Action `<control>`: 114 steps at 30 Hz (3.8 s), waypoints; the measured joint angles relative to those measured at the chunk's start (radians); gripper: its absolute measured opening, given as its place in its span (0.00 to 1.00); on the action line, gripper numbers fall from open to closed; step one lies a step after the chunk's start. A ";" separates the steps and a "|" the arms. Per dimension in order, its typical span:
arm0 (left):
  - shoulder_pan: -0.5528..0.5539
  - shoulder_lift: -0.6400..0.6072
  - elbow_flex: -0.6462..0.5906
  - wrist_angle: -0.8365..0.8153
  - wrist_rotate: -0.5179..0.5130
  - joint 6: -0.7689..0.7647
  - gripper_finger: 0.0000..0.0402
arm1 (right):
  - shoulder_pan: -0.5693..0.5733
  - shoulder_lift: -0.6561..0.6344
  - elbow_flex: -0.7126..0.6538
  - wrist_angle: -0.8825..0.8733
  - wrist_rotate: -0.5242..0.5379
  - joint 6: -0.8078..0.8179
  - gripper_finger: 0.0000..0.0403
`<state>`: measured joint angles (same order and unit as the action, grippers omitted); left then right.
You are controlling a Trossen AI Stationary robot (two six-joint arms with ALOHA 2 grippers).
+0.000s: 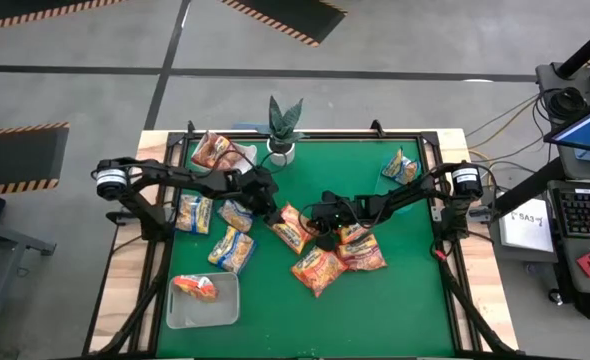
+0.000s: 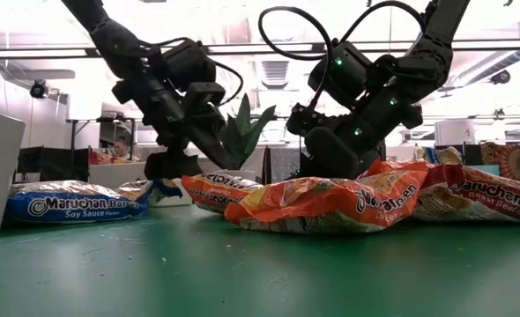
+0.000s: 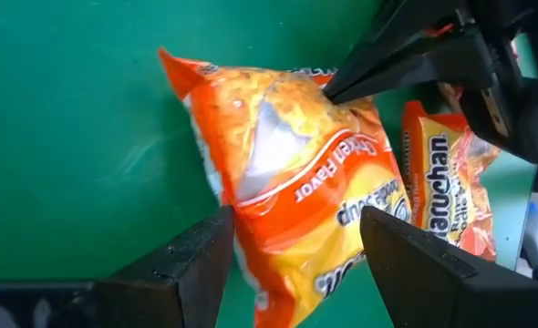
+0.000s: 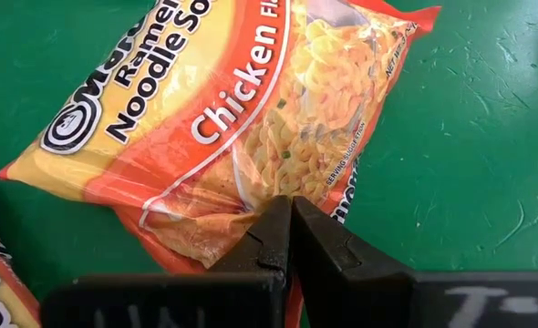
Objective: Sort Maruchan noodles
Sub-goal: Put the orange noodle pack into the gray bin
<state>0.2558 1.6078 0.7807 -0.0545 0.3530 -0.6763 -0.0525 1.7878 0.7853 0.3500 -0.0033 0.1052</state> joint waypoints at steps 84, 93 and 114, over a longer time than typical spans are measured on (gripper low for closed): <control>-1.059 0.039 0.803 -1.444 -0.312 0.245 0.00 | 0.011 -0.608 -0.005 -0.477 0.005 -0.028 0.02; -1.106 0.101 0.716 -1.442 -0.309 0.245 0.03 | 0.010 -0.608 -0.005 -0.472 0.005 -0.037 0.02; -1.081 0.178 0.796 -1.517 -0.489 0.159 0.44 | 0.011 -0.608 -0.005 -0.476 0.004 0.023 0.02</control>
<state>-0.8251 1.7855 1.5767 -1.5719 -0.1360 -0.5170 -0.0418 1.1797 0.7807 -0.1265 0.0006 0.1279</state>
